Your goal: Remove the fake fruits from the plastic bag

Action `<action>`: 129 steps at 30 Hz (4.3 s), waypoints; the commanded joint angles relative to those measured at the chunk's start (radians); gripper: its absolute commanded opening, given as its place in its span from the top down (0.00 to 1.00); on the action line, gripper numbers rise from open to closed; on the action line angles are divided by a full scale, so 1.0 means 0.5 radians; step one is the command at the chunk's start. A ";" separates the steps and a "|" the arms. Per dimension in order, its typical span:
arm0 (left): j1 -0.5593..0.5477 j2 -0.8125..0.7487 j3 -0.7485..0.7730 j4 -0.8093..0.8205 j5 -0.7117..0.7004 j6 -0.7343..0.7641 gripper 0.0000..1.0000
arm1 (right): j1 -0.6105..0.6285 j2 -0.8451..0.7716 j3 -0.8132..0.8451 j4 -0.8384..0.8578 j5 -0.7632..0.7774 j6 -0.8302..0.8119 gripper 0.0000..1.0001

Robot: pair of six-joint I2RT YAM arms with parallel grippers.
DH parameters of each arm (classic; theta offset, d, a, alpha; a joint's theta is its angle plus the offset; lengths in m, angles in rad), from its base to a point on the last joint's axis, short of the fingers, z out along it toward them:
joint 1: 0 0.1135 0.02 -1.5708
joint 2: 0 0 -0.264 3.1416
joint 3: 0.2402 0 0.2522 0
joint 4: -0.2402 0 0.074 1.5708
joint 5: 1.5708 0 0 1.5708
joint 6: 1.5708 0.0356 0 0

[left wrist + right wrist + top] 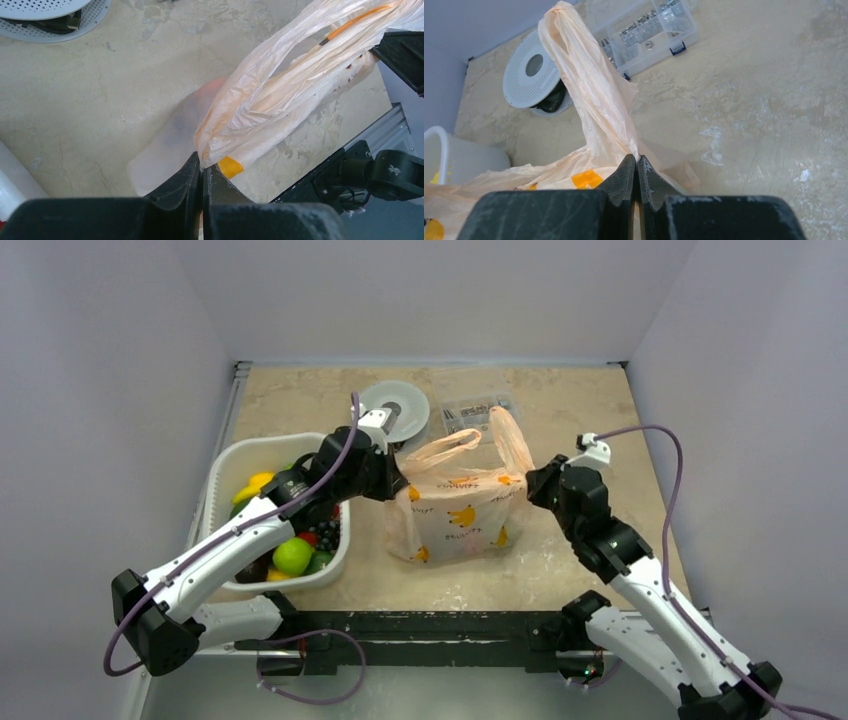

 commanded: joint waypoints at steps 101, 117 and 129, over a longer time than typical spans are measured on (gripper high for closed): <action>-0.054 0.217 0.643 -0.221 0.238 0.165 0.21 | -0.006 0.621 0.590 0.532 -0.673 -0.561 1.00; -0.029 -0.224 0.806 -0.379 0.268 0.224 1.00 | -0.053 1.063 1.409 0.065 -0.269 -0.401 1.00; -0.029 -0.281 0.407 0.045 0.526 -0.182 1.00 | -0.064 1.522 2.030 -0.502 -0.583 -0.724 0.81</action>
